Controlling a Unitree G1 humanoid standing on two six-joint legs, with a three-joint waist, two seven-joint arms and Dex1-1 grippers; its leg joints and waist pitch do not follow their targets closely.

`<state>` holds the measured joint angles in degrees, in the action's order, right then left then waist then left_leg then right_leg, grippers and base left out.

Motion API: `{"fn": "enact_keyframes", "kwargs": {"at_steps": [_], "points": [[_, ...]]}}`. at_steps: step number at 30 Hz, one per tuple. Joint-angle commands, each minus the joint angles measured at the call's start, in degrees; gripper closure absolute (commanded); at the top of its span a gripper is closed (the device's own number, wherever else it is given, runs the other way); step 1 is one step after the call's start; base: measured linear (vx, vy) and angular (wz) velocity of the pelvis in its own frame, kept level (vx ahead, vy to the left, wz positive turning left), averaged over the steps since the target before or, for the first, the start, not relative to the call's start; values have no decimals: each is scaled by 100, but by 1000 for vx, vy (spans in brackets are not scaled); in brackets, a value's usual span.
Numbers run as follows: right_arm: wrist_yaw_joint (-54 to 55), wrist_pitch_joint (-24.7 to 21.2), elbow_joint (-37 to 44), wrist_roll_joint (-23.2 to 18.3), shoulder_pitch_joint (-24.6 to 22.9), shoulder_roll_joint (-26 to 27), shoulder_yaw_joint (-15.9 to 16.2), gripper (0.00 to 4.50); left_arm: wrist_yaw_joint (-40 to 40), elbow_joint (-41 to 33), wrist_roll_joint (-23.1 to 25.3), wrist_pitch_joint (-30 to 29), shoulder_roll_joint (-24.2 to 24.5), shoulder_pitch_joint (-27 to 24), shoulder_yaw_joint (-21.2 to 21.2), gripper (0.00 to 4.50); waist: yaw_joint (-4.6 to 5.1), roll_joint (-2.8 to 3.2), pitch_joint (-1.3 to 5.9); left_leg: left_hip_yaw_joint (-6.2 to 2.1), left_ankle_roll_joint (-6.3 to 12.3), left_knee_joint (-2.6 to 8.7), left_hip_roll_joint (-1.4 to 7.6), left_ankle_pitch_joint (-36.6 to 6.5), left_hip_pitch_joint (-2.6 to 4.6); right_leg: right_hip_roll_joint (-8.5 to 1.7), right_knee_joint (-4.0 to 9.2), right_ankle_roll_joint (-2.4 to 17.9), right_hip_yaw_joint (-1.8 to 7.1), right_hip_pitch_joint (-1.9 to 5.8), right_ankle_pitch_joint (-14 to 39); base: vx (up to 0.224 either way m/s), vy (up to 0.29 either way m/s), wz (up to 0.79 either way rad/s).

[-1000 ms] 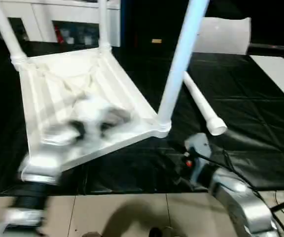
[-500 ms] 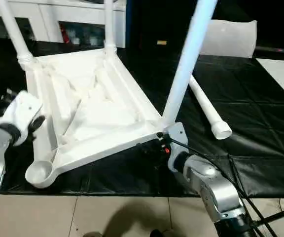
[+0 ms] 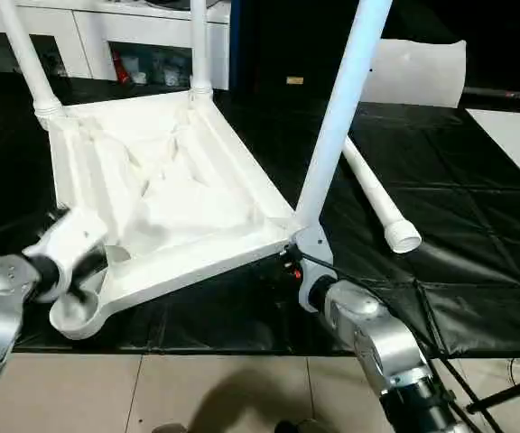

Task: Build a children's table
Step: Rotate table base

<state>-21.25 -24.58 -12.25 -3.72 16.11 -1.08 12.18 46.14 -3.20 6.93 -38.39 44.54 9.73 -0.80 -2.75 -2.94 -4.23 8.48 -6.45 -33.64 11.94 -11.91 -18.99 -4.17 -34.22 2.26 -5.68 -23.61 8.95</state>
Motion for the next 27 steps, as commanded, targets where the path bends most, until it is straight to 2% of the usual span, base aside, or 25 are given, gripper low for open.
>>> {"fn": "enact_keyframes", "kwargs": {"at_steps": [1,5,9,15,16,18,20,21,22,23,24,25,27], "points": [[69,99,-148,65,140,-7,-51,0,580,-381,-267,-256,157,-106,-327,425,5,272,393,5,-122,460,89,-1429,-22,-339,350,999,344,320,1483,0,0,0],[85,227,-438,88,366,-9,-133,0,1285,-921,-837,-762,346,-194,-617,444,27,271,382,19,-140,453,79,-1325,-27,-332,318,1073,354,325,1412,0,0,0],[72,384,-707,114,560,-46,-165,0,1785,-1326,-1554,-1062,156,-130,-746,444,80,247,388,30,-136,436,62,-1233,-53,-325,312,1084,346,359,1396,0,0,0],[37,544,-981,142,755,-56,-211,0,1733,-1346,-1777,-1299,-352,232,-884,444,119,212,397,51,-68,410,57,-1179,-57,-322,356,979,348,362,1641,0,0,0],[34,573,-1024,152,784,-53,-220,0,1592,-1205,-1745,-1282,-552,405,-924,444,110,209,405,46,-55,407,53,-1130,-65,-323,353,967,350,376,1635,0,0,0],[28,625,-1089,166,820,-48,-227,0,1338,-937,-1679,-1223,-831,666,-976,444,86,221,392,55,-51,392,44,-1219,-45,-310,394,887,342,352,1845,0,0,0],[22,685,-1142,185,843,-31,-227,0,1004,-459,-1548,-970,-1247,1035,-1009,444,61,213,392,73,-37,371,14,-1274,-30,-292,455,738,330,343,2134,0,0,0],[18,724,-1176,194,852,-20,-225,0,821,-206,-1527,-884,-1487,1223,-984,444,53,183,398,76,-19,364,9,-1217,-45,-292,481,641,322,355,2274,0,0,0],[18,737,-1191,197,855,-16,-225,0,775,-147,-1530,-875,-1545,1266,-974,444,28,186,411,65,-15,359,10,-1150,-49,-300,485,564,313,359,2348,0,0,0],[20,749,-1202,203,857,-14,-225,0,712,-62,-1511,-839,-1612,1315,-959,444,29,194,417,50,-13,369,15,-1111,-71,-309,471,555,310,378,2321,0,0,0],[23,760,-1212,210,859,-12,-225,0,652,20,-1489,-801,-1677,1361,-944,444,51,181,425,32,-18,376,21,-1021,-125,-300,451,529,301,414,2229,0,0,0],[25,774,-1222,219,859,-11,-226,0,529,185,-1426,-690,-1783,1443,-925,444,48,177,429,52,20,350,2,-997,-86,-282,472,514,304,368,2197,0,0,0],[54,841,-1236,248,856,-15,-247,0,-116,877,-1226,-145,-2183,1751,-749,444,48,201,432,66,64,337,-10,-962,-77,-255,494,531,297,352,2137,0,0,0]]}}
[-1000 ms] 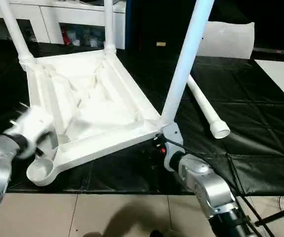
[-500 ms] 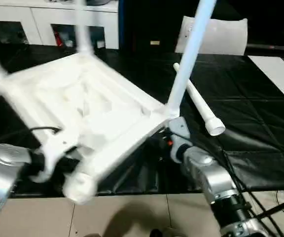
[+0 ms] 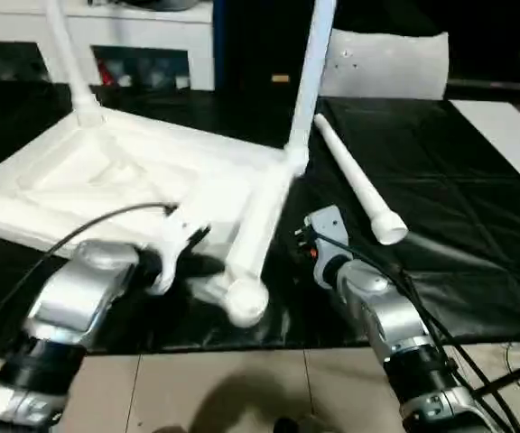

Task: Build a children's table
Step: Rotate table base

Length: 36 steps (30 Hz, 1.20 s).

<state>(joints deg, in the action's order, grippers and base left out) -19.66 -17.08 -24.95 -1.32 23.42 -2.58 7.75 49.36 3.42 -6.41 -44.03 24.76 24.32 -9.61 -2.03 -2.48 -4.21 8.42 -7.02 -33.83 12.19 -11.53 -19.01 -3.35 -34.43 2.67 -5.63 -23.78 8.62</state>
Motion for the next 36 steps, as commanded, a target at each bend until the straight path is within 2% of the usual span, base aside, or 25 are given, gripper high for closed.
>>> {"fn": "enact_keyframes", "kwargs": {"at_steps": [1,3,6,7,9,10,11,12,13,15,16,18,20,21,22,23,25,27,29,30,31,32,33,35,36], "points": [[-86,122,47,13,124,125,176,0,-716,491,187,702,-323,408,203,444,-35,147,445,63,118,356,-25,-986,-79,-345,492,502,288,390,2120,0,0,0],[-37,176,67,11,126,109,127,0,-1063,826,312,1082,-424,546,259,444,-54,154,446,51,136,362,-20,-1042,-78,-351,505,462,271,388,2201,0,0,0],[56,252,178,-42,109,76,-26,0,-1607,1371,394,1820,-625,725,456,444,-51,129,454,50,160,352,-31,-993,-103,-355,517,379,270,400,2205,0,0,0],[84,250,223,-54,96,65,-62,0,-1668,1403,391,1942,-646,725,490,444,-64,131,468,40,157,357,-16,-918,-112,-371,499,407,272,418,2108,0,0,0],[113,254,306,-67,62,41,-109,0,-1712,1402,377,2156,-671,702,543,444,-58,130,468,45,160,357,0,-884,-100,-364,471,480,280,400,1954,0,0,0],[158,234,550,-78,-39,-32,-196,0,-1629,1181,127,2317,-825,596,797,444,-66,121,466,48,170,360,10,-824,-108,-373,452,535,288,412,1826,0,0,0],[158,234,550,-78,-39,-32,-196,0,-1629,1181,127,2317,-825,596,797,444,-78,130,479,49,158,355,23,-766,-99,-383,432,588,295,411,1704,0,0,0],[184,196,758,-102,-130,-78,-254,0,-1655,993,-63,2314,-930,497,967,444,-77,106,473,56,176,364,38,-731,-100,-368,412,657,299,397,1540,0,0,0],[231,106,1152,-158,-312,-144,-356,0,-1764,622,-340,2250,-1080,275,1203,444,-104,111,483,54,163,361,62,-647,-110,-401,367,759,315,433,1313,0,0,0],[249,73,1302,-179,-383,-166,-394,0,-1836,492,-426,2256,-1131,186,1280,406,-106,108,468,77,210,362,49,-687,-100,-369,380,800,310,398,1275,0,0,0],[252,87,1478,-209,-471,-178,-433,0,-1963,329,-467,2223,-1186,71,1361,406,-105,91,475,82,219,357,46,-716,-100,-368,380,780,312,408,1320,0,0,0],[395,-313,2205,-338,-815,-150,-622,0,-2577,-274,-351,1745,-1299,-379,1523,403,-108,79,453,86,242,363,74,-792,-103,-368,391,658,312,411,1492,0,0,0],[426,-589,2711,-312,-1067,-203,-606,0,-2995,-689,-97,1558,-1392,-724,1565,377,-95,74,437,97,269,367,45,-885,-108,-333,452,462,291,386,1841,0,0,0],[400,-727,3074,-352,-1290,-227,-588,0,-3362,-938,55,1462,-1554,-914,1710,377,-82,65,413,107,268,362,19,-1034,-93,-319,513,292,275,359,2245,0,0,0],[374,-792,3312,-393,-1447,-246,-578,0,-3534,-1110,106,1433,-1656,-1043,1802,367,-77,47,391,111,261,345,17,-1135,-102,-321,579,99,258,348,2568,0,0,0],[315,-789,3405,-443,-1520,-272,-569,0,-3576,-1185,165,1470,-1667,-1101,1799,366,-68,46,385,112,264,338,0,-1196,-93,-316,606,2,248,325,2765,0,0,0],[166,-828,3735,-636,-1782,-334,-591,0,-3633,-1478,293,1539,-1686,-1323,1759,366,-51,14,380,98,313,316,-49,-1351,-83,-296,715,-390,190,281,3347,0,0,0],[294,-852,3950,-781,-1968,-234,-726,0,-3815,-1734,352,1616,-1803,-1491,1807,350,-27,2,373,94,322,308,-57,-1419,-86,-277,759,-517,155,245,3479,0,0,0],[393,-853,4095,-836,-2105,-156,-776,0,-4016,-1865,355,1898,-1919,-1609,1840,333,17,20,376,78,326,314,-56,-1502,-87,-266,798,-552,119,236,3496,0,0,0],[410,-909,4202,-843,-2178,-141,-768,0,-4164,-1954,350,1975,-1973,-1683,1833,329,30,57,393,51,338,332,-28,-1543,-69,-269,800,-508,108,242,3347,0,0,0],[402,-953,4276,-882,-2226,-120,-755,0,-4279,-1982,350,2036,-2034,-1725,1851,329,64,39,404,22,355,374,8,-1508,-124,-269,750,-405,116,291,3021,0,0,0],[442,-1110,4468,-933,-2329,-58,-742,0,-4539,-2035,456,2196,-2175,-1833,1862,329,77,56,399,12,357,387,17,-1567,-138,-251,733,-375,112,289,2967,0,0,0],[442,-1110,4468,-933,-2329,-58,-742,0,-4539,-2035,456,2196,-2175,-1833,1862,313,89,67,390,23,369,383,23,-1627,-119,-244,771,-365,118,261,2973,0,0,0],[464,-1245,4647,-959,-2433,-34,-698,0,-4737,-2069,614,2351,-2279,-1954,1838,298,112,45,410,13,348,373,8,-1709,-138,-276,770,-386,120,288,3030,0,0,0],[458,-1230,4687,-962,-2475,-42,-662,0,-4742,-2065,635,2457,-2302,-2004,1819,298,108,73,410,9,357,375,7,-1701,-133,-274,777,-410,124,280,2988,0,0,0]]}}
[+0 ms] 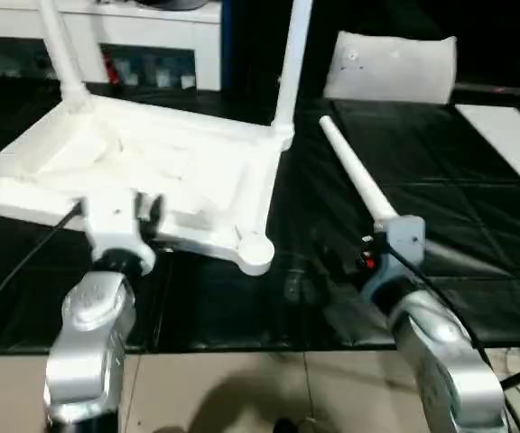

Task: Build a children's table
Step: Rotate table base

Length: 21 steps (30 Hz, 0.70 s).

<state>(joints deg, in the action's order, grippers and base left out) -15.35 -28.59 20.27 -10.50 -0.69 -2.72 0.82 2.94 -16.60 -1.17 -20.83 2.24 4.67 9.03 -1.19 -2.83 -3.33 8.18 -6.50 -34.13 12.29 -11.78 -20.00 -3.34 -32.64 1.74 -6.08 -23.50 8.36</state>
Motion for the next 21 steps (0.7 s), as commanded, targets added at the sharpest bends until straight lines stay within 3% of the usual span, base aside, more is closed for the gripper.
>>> {"fn": "enact_keyframes", "kwargs": {"at_steps": [1,3,6,8,9,12,14,15,16,17,18,19,20,21], "points": [[19,-40,171,-83,-84,-10,34,0,-46,-85,3,80,-97,-66,-18,297,33,93,324,34,309,401,-2,-1670,-39,-283,600,-323,172,251,3004,0,0,0],[70,-8,200,-101,-99,-2,20,0,38,-103,-91,42,-98,-98,36,293,38,108,325,37,306,390,-8,-1693,-19,-296,607,-293,183,227,3050,0,0,0],[288,-39,201,63,-83,-33,-104,0,234,-91,-328,-52,-38,-266,11,275,42,46,339,33,298,395,-1,-1543,-58,-311,560,-263,206,259,2885,0,0,0],[318,-217,224,74,-90,-70,-150,0,436,-89,-395,-11,76,-372,-68,267,57,75,344,33,279,409,19,-1483,-63,-308,528,-208,228,257,2745,0,0,0],[279,-273,238,48,-118,-102,-148,0,496,-85,-369,90,132,-421,-111,257,50,54,347,24,289,418,19,-1431,-73,-310,504,-178,236,275,2632,0,0,0],[194,-205,225,56,-218,-208,-64,0,564,-93,-318,208,194,-508,-149,225,52,65,347,29,304,428,36,-1382,-79,-318,482,-97,254,286,2449,0,0,0],[157,-134,201,67,-282,-259,15,0,617,-127,-419,32,198,-540,-138,223,66,83,334,18,245,435,59,-1460,-54,-265,501,-113,214,272,2473,0,0,0],[150,-133,204,62,-309,-274,56,0,623,-144,-451,16,208,-558,-142,209,114,116,325,-27,189,466,126,-1648,4,-139,533,-104,101,251,2412,0,0,0],[154,-126,205,70,-318,-275,72,0,621,-150,-445,39,216,-564,-148,196,188,191,311,-203,319,637,415,-1856,122,-30,482,64,-19,245,2077,0,0,0],[182,-126,200,87,-320,-264,92,0,624,-169,-421,40,250,-573,-180,196,210,235,314,-371,460,782,718,-1819,185,-60,307,268,-40,258,1692,31,-62,5],[214,-134,198,104,-322,-248,103,0,649,-185,-388,64,289,-588,-219,186,250,286,306,-595,755,1012,1238,-1633,257,-148,-244,607,-13,169,1009,40,-105,2],[281,-142,181,178,-324,-243,131,0,656,-208,-307,25,362,-627,-288,186,268,214,303,-634,1111,1061,1334,-1240,287,-220,-483,848,62,65,827,40,-105,2],[327,-150,172,230,-329,-242,155,0,659,-224,-252,0,415,-659,-334,185,231,207,267,-531,1271,1053,1265,-1348,238,-253,-519,979,116,65,832,10,-170,4],[353,-153,167,265,-334,-244,171,0,659,-232,-219,-13,445,-679,-360,171,204,66,216,-214,1405,906,852,-1880,22,-342,-392,1248,339,173,1114,-11,-180,4]]}}
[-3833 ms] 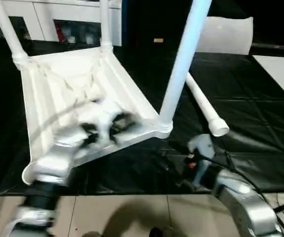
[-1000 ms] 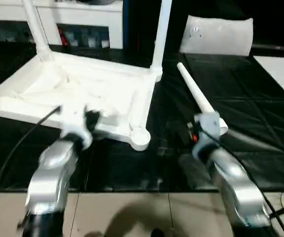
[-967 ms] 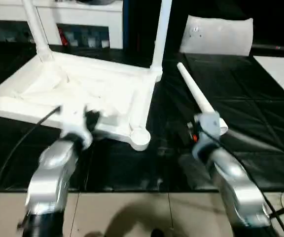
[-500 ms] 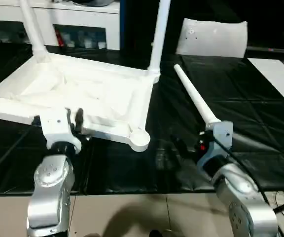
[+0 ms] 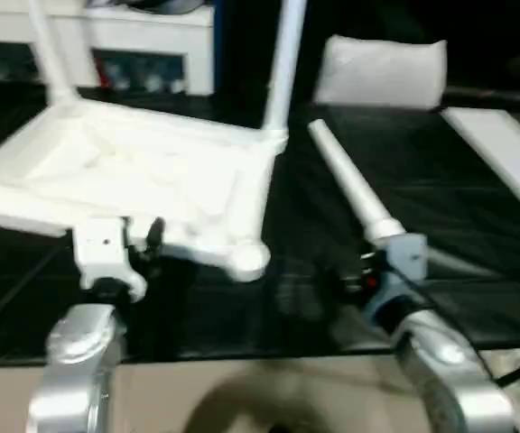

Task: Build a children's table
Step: Rotate table base, then move to table

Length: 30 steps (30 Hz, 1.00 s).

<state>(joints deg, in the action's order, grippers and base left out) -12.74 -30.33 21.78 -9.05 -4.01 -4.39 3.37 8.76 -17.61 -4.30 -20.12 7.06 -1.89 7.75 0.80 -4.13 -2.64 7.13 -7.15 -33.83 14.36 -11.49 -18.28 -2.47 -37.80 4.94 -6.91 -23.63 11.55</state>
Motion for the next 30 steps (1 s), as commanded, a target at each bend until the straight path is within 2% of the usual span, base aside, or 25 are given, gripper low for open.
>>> {"fn": "enact_keyframes", "kwargs": {"at_steps": [1,2,3,4,6,8,9,10,11,12,13,15,16,17,18,19,20,21,22,23,24,26,27,28,30], "points": [[76,120,-13,187,-22,-123,-19,0,186,-159,106,22,24,-77,-310,157,-133,-124,251,497,1219,-761,-723,-1943,-98,-370,1107,530,456,19,2794,-11,-180,4],[51,106,-9,165,-40,-141,10,0,242,-177,142,60,66,-103,-354,157,-204,-166,277,406,1152,-1083,-835,-1659,-147,-544,1201,-58,462,67,3904,-1,-134,-17],[35,88,-4,145,-52,-152,27,0,276,-189,168,80,94,-119,-381,149,-297,-159,272,235,860,-1005,-761,-1142,-493,-716,1051,-1221,753,321,4532,2,-126,-12],[-11,60,18,96,-85,-155,59,0,314,-199,125,85,86,-134,-373,137,-389,-128,212,150,870,-704,-747,-905,-448,-737,1116,-2218,869,294,4509,2,-126,-12],[-30,40,22,65,-96,-151,69,0,324,-195,96,130,76,-134,-363,127,-407,140,284,-72,1170,-197,-504,-642,-276,-683,1227,-2168,634,420,3384,-49,-124,-3],[-10,-18,33,44,-124,-139,99,0,327,-222,27,169,97,-132,-373,111,-384,391,327,-731,1769,316,704,-994,-190,-573,665,-1434,334,549,1677,-51,-121,-5],[-5,-23,33,46,-126,-138,103,0,326,-226,22,168,99,-130,-374,105,-425,407,221,-565,1677,584,1017,-1812,-82,-709,-15,-443,532,308,585,-35,-121,25],[24,-52,30,75,-129,-121,127,0,303,-250,0,136,121,-120,-383,95,-539,206,61,-225,1134,594,631,-2642,-204,-730,-100,-266,967,303,1030,-35,-121,25],[31,-60,24,81,-126,-113,135,0,293,-256,0,120,123,-114,-381,95,-521,-4,63,-9,736,-24,47,-2608,-125,-764,585,-794,1116,128,2992,-26,-151,27],[44,-64,21,76,-130,-104,139,0,293,-264,0,113,125,-118,-383,74,-528,100,-163,294,650,-1130,-722,-1107,337,-715,1746,-1799,1004,-630,7216,-81,-144,17],[54,-64,20,68,-135,-97,139,0,297,-271,-1,112,126,-126,-385,71,-428,-10,0,217,840,-1046,-862,-943,-115,-662,1453,-1996,980,-53,7140,-81,-144,17],[68,-69,24,76,-144,-89,153,0,334,-289,-14,109,133,-160,-388,62,-568,99,153,159,916,-384,-630,-1210,139,-474,1337,-2055,703,205,5314,-65,-25,7],[71,-81,31,76,-144,-94,162,0,345,-293,-20,112,138,-178,-389,50,-459,246,128,-29,1118,-2,-120,-1875,477,-194,1394,-1777,113,179,4045,-60,-5,11],[66,-109,38,60,-143,-96,163,0,361,-297,-39,106,138,-193,-391,50,-459,387,114,-301,1204,416,550,-2741,458,-260,961,-1391,-47,433,3062,-111,-13,21],[62,-145,49,37,-143,-98,165,0,374,-301,-69,101,144,-211,-398,30,-746,395,-83,-23,759,1069,903,-4332,-158,-283,-579,-408,-48,556,1243,-108,-12,22],[63,-173,58,24,-138,-100,160,0,380,-313,-79,99,151,-239,-415,28,-1010,455,-110,536,430,1079,497,-5377,-91,-110,-921,-139,-138,529,1283,-108,-12,22],[67,-196,63,14,-131,-99,151,0,387,-322,-76,103,160,-260,-432,26,-986,355,-100,537,442,1029,570,-5346,-51,-199,-1054,-290,172,708,1874,-41,-71,16],[69,-227,61,-17,-120,-89,132,0,404,-331,-46,111,179,-289,-460,20,-926,94,-24,597,129,354,233,-4617,452,-426,-225,-493,652,457,4598,79,-125,-3],[69,-241,56,-33,-113,-84,124,0,413,-337,-33,115,186,-304,-473,11,-872,235,-185,225,416,-1030,-211,-2438,444,-1647,1298,-98,1129,292,6652,79,-125,-3],[70,-247,54,-40,-109,-83,120,0,416,-340,-27,116,189,-310,-478,11,-1040,18,-45,-1,651,-997,-387,-1256,-70,-1434,1196,34,1438,844,6296,107,-63,-4],[68,-267,33,-60,-85,-80,111,0,408,-371,-39,101,179,-342,-486,4,-1129,64,-120,-131,665,-883,-356,-832,-183,-1326,1183,47,1358,980,5908,69,10,13],[56,-275,25,-57,-69,-86,120,0,397,-404,-57,82,175,-364,-492,4,-1097,161,1,-42,582,-228,-313,-787,2,-787,936,481,943,1127,3937,68,15,19],[45,-293,32,-54,-62,-90,126,0,395,-445,-78,61,197,-391,-511,4,-907,246,41,-72,655,247,-253,-746,178,-248,640,475,565,973,2551,77,22,25],[41,-302,35,-56,-60,-91,124,0,396,-465,-81,58,206,-412,-524,4,-625,360,297,-530,1211,433,75,-707,839,-120,147,289,375,608,1360,77,22,25],[41,-315,41,-67,-57,-95,122,0,398,-486,-88,55,210,-439,-534,4,-331,330,415,-1061,3007,388,453,444,1161,-262,-398,-547,368,4,996,158,-6,4]]}}
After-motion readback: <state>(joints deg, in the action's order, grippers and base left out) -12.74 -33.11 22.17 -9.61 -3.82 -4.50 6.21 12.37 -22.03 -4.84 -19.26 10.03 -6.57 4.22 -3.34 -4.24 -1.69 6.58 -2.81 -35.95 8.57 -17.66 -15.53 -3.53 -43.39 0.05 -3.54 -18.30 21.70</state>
